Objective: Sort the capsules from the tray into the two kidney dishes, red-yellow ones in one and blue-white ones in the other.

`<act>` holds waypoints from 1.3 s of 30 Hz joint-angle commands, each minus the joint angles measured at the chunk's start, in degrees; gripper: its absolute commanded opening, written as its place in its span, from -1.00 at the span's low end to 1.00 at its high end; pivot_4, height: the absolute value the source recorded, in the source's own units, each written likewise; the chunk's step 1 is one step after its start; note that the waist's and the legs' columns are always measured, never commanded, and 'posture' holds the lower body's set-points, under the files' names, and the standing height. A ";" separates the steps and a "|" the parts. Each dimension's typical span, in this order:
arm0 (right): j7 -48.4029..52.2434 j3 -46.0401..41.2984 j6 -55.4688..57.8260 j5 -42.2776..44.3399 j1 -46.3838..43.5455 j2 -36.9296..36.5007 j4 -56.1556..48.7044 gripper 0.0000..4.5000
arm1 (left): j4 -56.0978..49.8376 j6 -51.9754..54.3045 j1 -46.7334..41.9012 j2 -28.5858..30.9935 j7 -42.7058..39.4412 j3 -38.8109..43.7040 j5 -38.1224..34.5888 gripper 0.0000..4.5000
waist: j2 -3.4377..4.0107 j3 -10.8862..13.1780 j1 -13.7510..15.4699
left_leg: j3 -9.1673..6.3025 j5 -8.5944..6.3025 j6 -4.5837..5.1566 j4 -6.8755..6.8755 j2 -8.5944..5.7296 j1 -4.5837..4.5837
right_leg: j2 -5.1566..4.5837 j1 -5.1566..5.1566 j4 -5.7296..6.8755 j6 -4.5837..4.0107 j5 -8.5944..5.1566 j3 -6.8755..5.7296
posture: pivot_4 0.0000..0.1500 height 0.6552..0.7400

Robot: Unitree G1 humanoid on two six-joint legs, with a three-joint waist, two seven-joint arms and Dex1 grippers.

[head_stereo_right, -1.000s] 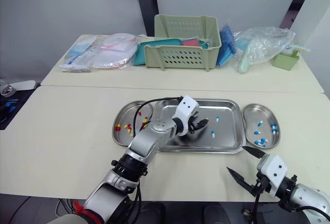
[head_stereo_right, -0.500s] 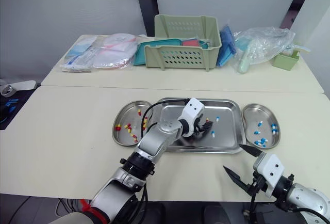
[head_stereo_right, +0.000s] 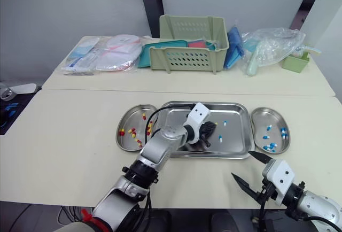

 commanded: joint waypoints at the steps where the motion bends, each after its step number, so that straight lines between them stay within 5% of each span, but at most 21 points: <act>1: -0.34 -0.14 0.18 0.87 -0.54 -0.21 -2.46 1.00 | -12.25 3.24 0.99 2.69 -2.56 2.94 -3.54 -0.99 | 0.01 -0.01 0.11 | 0.00 0.00 0.00 0.01 0.00 0.00 | 0.00 0.01 0.00 0.00 0.00 0.00 | 1.00 0.98; 8: 1.88 1.85 0.00 1.55 -2.87 -1.35 -2.92 1.00 | -33.48 16.36 7.23 16.90 -6.62 17.09 -14.01 -0.99 | 0.10 -0.06 -0.17 | 0.00 0.00 0.00 -0.02 0.04 0.05 | 0.01 0.02 0.01 0.00 0.00 0.00 | 1.00 0.98; 16: 7.75 10.80 -0.45 1.76 -12.41 -3.07 -0.85 1.00 | -37.61 16.30 20.06 31.18 -8.90 30.00 -16.84 -0.99 | 0.05 -0.02 -0.30 | -0.01 -0.01 0.02 -0.06 0.08 0.09 | 0.03 -0.01 0.01 -0.01 0.00 0.01 | 1.00 0.98; 30: 9.80 16.26 0.96 2.04 -21.52 -2.81 3.33 1.00 | -33.43 12.52 28.06 29.01 -3.61 33.60 -18.26 -0.99 | -0.08 0.02 0.12 | -0.09 -0.01 0.02 -0.03 0.06 0.02 | 0.00 0.00 -0.01 -0.01 0.00 -0.07 | 1.00 0.98; 39: 8.78 15.58 2.90 2.82 -21.42 -3.23 1.83 1.00 | -33.25 10.66 27.61 28.36 -3.22 36.43 -22.00 0.14 | -0.08 0.02 0.09 | -0.09 -0.01 0.02 -0.04 0.06 0.02 | -0.01 -0.01 0.00 -0.01 0.00 -0.07 | 1.00 0.98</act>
